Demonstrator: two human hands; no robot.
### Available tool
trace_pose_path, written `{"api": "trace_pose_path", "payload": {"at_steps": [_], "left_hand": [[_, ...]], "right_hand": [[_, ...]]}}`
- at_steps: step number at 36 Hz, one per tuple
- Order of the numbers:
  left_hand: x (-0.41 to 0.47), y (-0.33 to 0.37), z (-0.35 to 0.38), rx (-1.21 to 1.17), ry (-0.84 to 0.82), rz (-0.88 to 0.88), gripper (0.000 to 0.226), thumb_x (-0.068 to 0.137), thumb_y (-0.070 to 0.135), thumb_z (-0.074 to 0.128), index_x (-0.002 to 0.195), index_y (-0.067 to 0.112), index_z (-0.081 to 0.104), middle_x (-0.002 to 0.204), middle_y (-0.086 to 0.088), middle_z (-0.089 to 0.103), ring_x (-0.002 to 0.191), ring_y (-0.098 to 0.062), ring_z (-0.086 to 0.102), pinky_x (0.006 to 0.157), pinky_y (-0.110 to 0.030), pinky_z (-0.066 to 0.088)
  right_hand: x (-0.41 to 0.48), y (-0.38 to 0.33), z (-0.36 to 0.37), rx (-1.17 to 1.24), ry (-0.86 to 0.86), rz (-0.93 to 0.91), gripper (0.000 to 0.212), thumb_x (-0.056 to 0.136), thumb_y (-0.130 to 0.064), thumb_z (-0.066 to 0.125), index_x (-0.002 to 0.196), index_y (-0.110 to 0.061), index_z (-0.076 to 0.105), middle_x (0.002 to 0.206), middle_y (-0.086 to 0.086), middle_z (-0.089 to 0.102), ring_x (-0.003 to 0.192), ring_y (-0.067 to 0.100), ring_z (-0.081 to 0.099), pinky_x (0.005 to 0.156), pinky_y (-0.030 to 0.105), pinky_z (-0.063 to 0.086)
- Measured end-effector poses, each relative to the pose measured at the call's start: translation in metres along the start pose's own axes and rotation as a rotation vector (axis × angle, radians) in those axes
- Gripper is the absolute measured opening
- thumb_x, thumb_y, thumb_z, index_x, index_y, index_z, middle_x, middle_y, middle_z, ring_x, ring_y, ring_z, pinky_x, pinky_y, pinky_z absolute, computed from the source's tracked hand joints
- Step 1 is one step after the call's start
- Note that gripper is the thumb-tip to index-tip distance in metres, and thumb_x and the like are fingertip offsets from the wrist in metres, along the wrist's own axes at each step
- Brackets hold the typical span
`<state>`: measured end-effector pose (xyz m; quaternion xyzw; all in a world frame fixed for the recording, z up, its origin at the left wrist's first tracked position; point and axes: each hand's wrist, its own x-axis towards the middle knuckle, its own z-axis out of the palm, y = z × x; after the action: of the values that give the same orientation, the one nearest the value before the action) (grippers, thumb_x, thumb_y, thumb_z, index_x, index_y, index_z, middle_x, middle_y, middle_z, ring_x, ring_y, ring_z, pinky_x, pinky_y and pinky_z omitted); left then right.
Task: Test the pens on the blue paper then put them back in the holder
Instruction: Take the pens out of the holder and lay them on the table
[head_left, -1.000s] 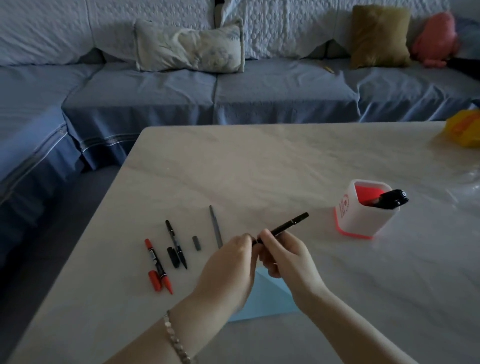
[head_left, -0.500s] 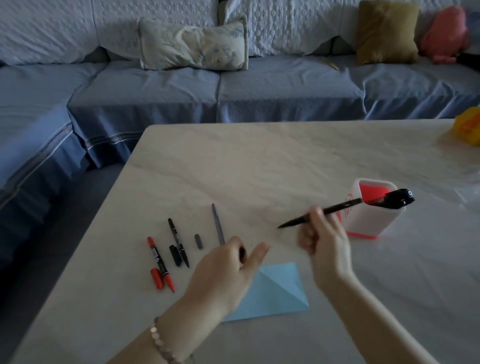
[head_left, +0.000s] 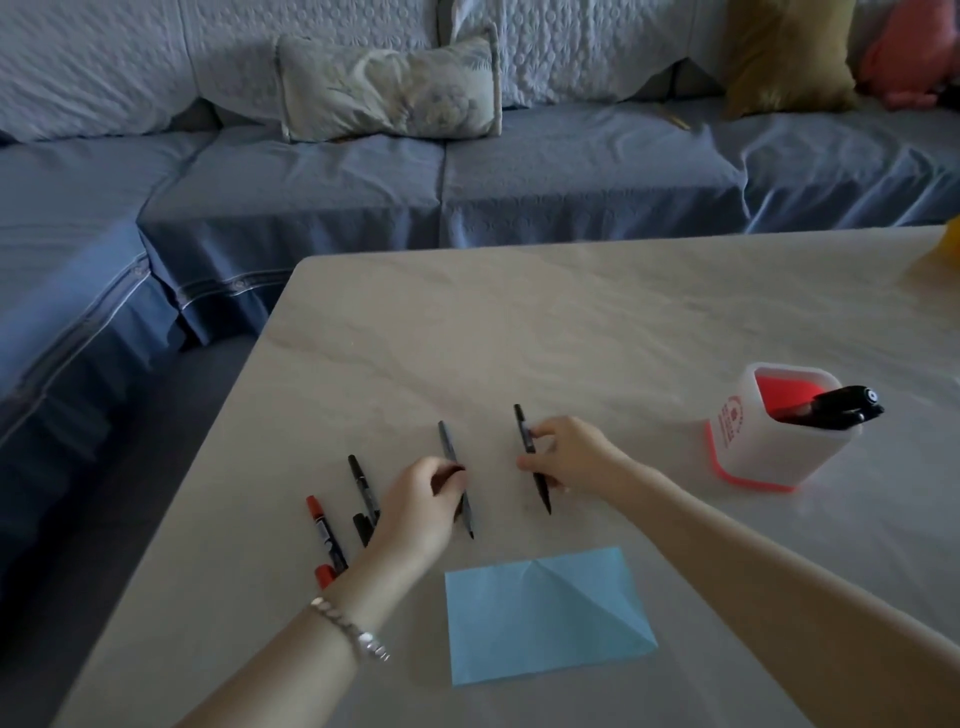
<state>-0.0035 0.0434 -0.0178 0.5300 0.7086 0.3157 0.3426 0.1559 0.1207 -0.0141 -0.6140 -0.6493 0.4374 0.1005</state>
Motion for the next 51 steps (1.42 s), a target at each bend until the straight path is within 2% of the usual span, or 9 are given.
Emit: {"api": "trace_pose_path", "payload": {"at_steps": [3, 6, 14, 23, 31, 34, 39, 43, 51], "left_hand": [[0.022, 0.002, 0.013, 0.085, -0.006, -0.029, 0.019, 0.092, 0.022, 0.053, 0.107, 0.012, 0.060, 0.098, 0.000, 0.061, 0.093, -0.016, 0.056, 0.074, -0.022, 0.037], [0.036, 0.009, 0.024, 0.175, -0.045, -0.025, 0.018, 0.093, 0.022, 0.052, 0.107, 0.012, 0.056, 0.096, 0.001, 0.059, 0.086, -0.014, 0.053, 0.072, -0.025, 0.039], [0.050, 0.010, 0.035, 0.446, -0.185, 0.097, 0.018, 0.091, 0.010, 0.050, 0.103, 0.004, 0.062, 0.111, -0.015, 0.058, 0.098, -0.031, 0.058, 0.081, -0.033, 0.046], [0.037, 0.011, 0.030, 0.468, -0.096, 0.114, 0.026, 0.095, 0.025, 0.047, 0.115, 0.011, 0.056, 0.112, -0.011, 0.056, 0.097, -0.032, 0.058, 0.081, -0.037, 0.047], [0.001, 0.045, 0.037, 0.478, -0.263, 0.238, 0.020, 0.095, 0.030, 0.037, 0.082, 0.021, 0.049, 0.089, 0.000, 0.051, 0.084, -0.020, 0.054, 0.080, -0.034, 0.038], [-0.010, 0.054, 0.041, 0.461, -0.317, 0.282, 0.026, 0.095, 0.030, 0.037, 0.070, 0.026, 0.043, 0.077, 0.003, 0.050, 0.079, -0.017, 0.052, 0.076, -0.031, 0.037], [-0.021, 0.062, 0.048, 0.486, -0.384, 0.315, 0.037, 0.094, 0.023, 0.036, 0.058, 0.025, 0.028, 0.056, 0.003, 0.034, 0.051, -0.010, 0.032, 0.050, -0.026, 0.023], [-0.029, 0.060, 0.047, 0.469, -0.390, 0.311, 0.030, 0.095, 0.030, 0.039, 0.066, 0.024, 0.043, 0.062, 0.004, 0.047, 0.056, -0.010, 0.043, 0.055, -0.026, 0.032], [-0.030, 0.057, 0.039, 0.439, -0.322, 0.323, 0.023, 0.095, 0.029, 0.038, 0.078, 0.021, 0.053, 0.071, 0.001, 0.058, 0.063, -0.014, 0.050, 0.062, -0.028, 0.040]], "right_hand": [[0.007, 0.001, 0.013, -0.142, 0.039, -0.032, 0.041, 0.082, -0.027, 0.067, 0.117, -0.008, 0.058, 0.107, 0.014, 0.066, 0.095, 0.028, 0.061, 0.069, 0.025, 0.043], [0.010, 0.006, 0.023, -0.190, 0.056, -0.015, 0.034, 0.085, -0.028, 0.062, 0.114, -0.010, 0.060, 0.113, 0.013, 0.063, 0.104, 0.030, 0.058, 0.079, 0.030, 0.045], [0.009, 0.020, 0.030, -0.129, 0.076, -0.014, 0.024, 0.086, -0.028, 0.060, 0.100, -0.010, 0.064, 0.089, 0.008, 0.063, 0.086, 0.026, 0.059, 0.067, 0.027, 0.038], [-0.016, 0.021, 0.014, -0.095, 0.113, -0.045, 0.036, 0.090, -0.028, 0.054, 0.123, -0.014, 0.056, 0.109, 0.006, 0.064, 0.104, 0.024, 0.058, 0.078, 0.024, 0.040], [-0.084, 0.057, -0.073, -0.321, 0.685, -0.231, 0.023, 0.083, -0.013, 0.060, 0.104, -0.014, 0.068, 0.107, 0.006, 0.064, 0.098, 0.027, 0.062, 0.075, 0.035, 0.051], [-0.100, 0.069, -0.118, -0.361, 0.851, -0.140, 0.024, 0.083, -0.016, 0.061, 0.106, -0.016, 0.067, 0.111, 0.007, 0.059, 0.104, 0.028, 0.056, 0.078, 0.038, 0.051], [-0.104, 0.092, -0.157, -0.436, 0.709, 0.121, 0.023, 0.085, -0.023, 0.056, 0.106, -0.019, 0.063, 0.109, 0.008, 0.054, 0.098, 0.030, 0.054, 0.074, 0.033, 0.045], [-0.093, 0.111, -0.150, -0.297, 0.640, 0.156, 0.018, 0.082, -0.018, 0.054, 0.097, -0.021, 0.062, 0.095, 0.001, 0.057, 0.086, 0.026, 0.056, 0.058, 0.026, 0.036], [-0.114, 0.087, -0.150, -0.342, 0.868, -0.086, 0.019, 0.089, -0.017, 0.054, 0.101, -0.010, 0.068, 0.102, 0.010, 0.065, 0.085, 0.030, 0.059, 0.069, 0.037, 0.048]]}}
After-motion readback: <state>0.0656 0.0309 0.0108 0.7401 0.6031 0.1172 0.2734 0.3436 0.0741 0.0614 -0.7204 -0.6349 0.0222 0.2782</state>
